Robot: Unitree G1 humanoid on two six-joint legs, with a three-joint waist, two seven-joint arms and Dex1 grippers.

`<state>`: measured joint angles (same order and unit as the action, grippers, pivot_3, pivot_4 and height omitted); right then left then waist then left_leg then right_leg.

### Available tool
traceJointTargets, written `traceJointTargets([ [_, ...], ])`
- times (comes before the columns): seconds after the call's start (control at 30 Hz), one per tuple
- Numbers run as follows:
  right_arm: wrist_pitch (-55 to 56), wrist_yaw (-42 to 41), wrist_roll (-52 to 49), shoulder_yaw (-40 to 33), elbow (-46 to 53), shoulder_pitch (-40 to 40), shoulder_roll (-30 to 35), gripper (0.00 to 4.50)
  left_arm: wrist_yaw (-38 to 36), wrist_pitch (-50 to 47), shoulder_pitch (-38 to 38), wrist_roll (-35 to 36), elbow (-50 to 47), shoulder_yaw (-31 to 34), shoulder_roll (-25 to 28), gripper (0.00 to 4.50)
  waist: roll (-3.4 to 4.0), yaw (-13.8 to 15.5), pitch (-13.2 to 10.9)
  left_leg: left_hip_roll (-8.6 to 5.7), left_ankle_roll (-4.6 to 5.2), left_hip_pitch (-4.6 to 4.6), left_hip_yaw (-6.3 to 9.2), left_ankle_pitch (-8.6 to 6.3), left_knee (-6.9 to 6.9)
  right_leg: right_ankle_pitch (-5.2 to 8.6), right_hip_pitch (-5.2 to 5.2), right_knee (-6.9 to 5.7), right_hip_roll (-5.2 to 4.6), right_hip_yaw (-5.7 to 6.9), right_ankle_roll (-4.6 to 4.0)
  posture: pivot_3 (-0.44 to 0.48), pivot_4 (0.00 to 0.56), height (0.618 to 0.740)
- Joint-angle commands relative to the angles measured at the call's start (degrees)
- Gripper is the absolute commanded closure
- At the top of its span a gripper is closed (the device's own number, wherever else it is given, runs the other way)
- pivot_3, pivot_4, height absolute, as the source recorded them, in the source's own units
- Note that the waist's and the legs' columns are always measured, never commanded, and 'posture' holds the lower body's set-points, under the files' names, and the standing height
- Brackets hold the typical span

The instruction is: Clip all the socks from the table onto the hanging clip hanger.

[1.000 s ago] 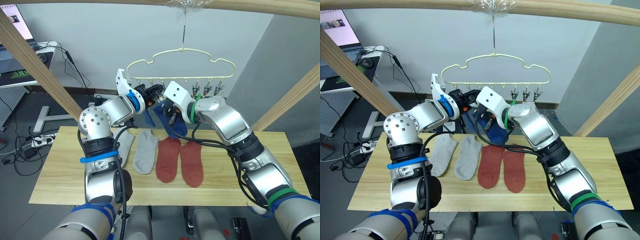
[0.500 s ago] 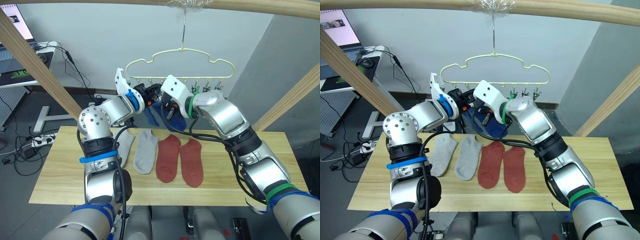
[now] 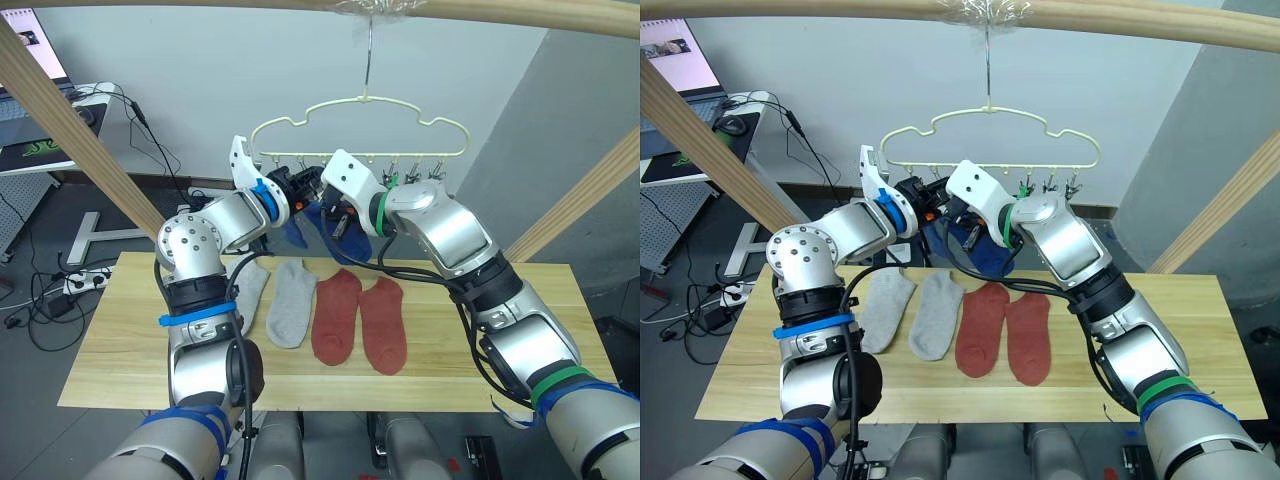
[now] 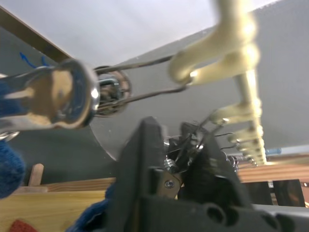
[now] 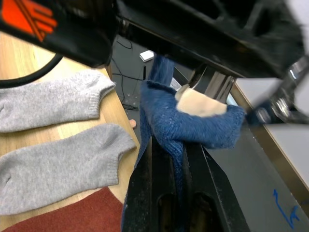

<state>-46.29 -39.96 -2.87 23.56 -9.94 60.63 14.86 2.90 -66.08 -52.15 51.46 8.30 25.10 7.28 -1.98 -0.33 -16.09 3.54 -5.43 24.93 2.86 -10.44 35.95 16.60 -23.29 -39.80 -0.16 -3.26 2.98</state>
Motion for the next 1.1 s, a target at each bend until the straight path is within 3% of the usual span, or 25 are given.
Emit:
traceJointTargets([
  [0.03, 1.39, -0.19, 0.0, -2.07, 1.76, 1.93, -0.21, 4.5, -1.11, -0.68, -0.05, 1.14, -2.09, -0.84, 0.17, 2.3, 0.0, -0.01, 0.0, 0.0, 0.0, 0.0, 0.0, 0.0, 0.0, 0.0, 0.0, 0.0, 0.0, 0.0, 0.0, 0.061, 0.185, 0.74],
  [0.1, 1.28, -0.27, -0.1, -2.04, 1.95, 1.78, -0.18, 4.5, -1.6, -1.11, -0.05, 1.78, -2.29, -0.76, 0.17, 1.67, 0.0, 0.01, 0.0, 0.0, 0.0, 0.0, 0.02, 0.0, 0.0, 0.0, 0.0, 0.0, 0.0, 0.02, 0.0, 0.061, 0.185, 0.74],
  [0.37, 0.97, -0.73, -0.3, -1.84, 2.3, 1.21, -0.04, 4.5, -2.63, -1.71, -0.41, 4.36, -3.17, 0.32, 0.46, 1.67, 0.0, 0.02, 0.0, 0.01, 0.0, 0.0, 0.02, 0.0, 0.0, 0.0, -0.01, -0.02, 0.0, 0.03, 0.0, 0.063, 0.186, 0.74],
  [0.47, 1.14, -0.4, -0.14, -1.85, 2.65, 0.59, 0.01, 3.78, -4.74, -1.63, 1.15, 2.45, -5.51, -2.92, 2.45, 1.64, 0.0, 0.0, 0.0, 0.01, 0.0, 0.0, 0.02, 0.0, 0.0, 0.0, -0.01, -0.02, 0.0, 0.03, 0.0, 0.066, 0.187, 0.74],
  [0.6, 0.55, -0.24, -0.14, -1.52, 4.06, -1.34, 0.4, 2.33, -10.63, -1.63, 5.68, -0.12, -11.61, -10.05, 7.65, 1.64, 0.01, -0.01, 0.01, 0.01, -0.01, 0.0, 0.02, 0.0, -0.01, 0.0, -0.01, -0.03, 0.0, 0.02, 0.0, 0.076, 0.189, 0.74],
  [0.77, -2.42, 0.1, -0.68, -1.55, 9.56, -6.15, 1.44, 0.52, -16.72, 0.84, 12.24, -2.79, -18.91, -14.6, 14.07, 1.64, 0.02, 0.04, 0.01, 0.02, 0.0, 0.0, 0.02, 0.0, -0.02, 0.0, -0.03, -0.04, 0.0, 0.01, 0.0, 0.095, 0.19, 0.74],
  [0.93, -6.98, -0.56, -2.28, -2.55, 20.18, -14.15, 5.57, 0.52, -21.53, 8.12, 18.78, -8.35, -25.25, -17.58, 19.31, 1.64, 0.02, 0.33, 0.02, 0.02, 0.06, 0.0, 0.06, -0.03, -0.02, 0.01, -0.02, -0.07, 0.0, 0.05, -0.01, 0.123, 0.192, 0.74],
  [1.1, -11.93, -2.68, -6.19, -6.9, 33.24, -23.06, 13.58, 0.52, -23.8, 20.5, 25.45, -15.87, -30.59, -19.99, 19.93, 1.64, 0.02, 1.2, 0.02, 0.01, 0.16, 0.01, 0.06, -0.09, 0.0, 0.01, -0.01, -0.06, -0.01, 0.04, -0.01, 0.141, 0.198, 0.74],
])
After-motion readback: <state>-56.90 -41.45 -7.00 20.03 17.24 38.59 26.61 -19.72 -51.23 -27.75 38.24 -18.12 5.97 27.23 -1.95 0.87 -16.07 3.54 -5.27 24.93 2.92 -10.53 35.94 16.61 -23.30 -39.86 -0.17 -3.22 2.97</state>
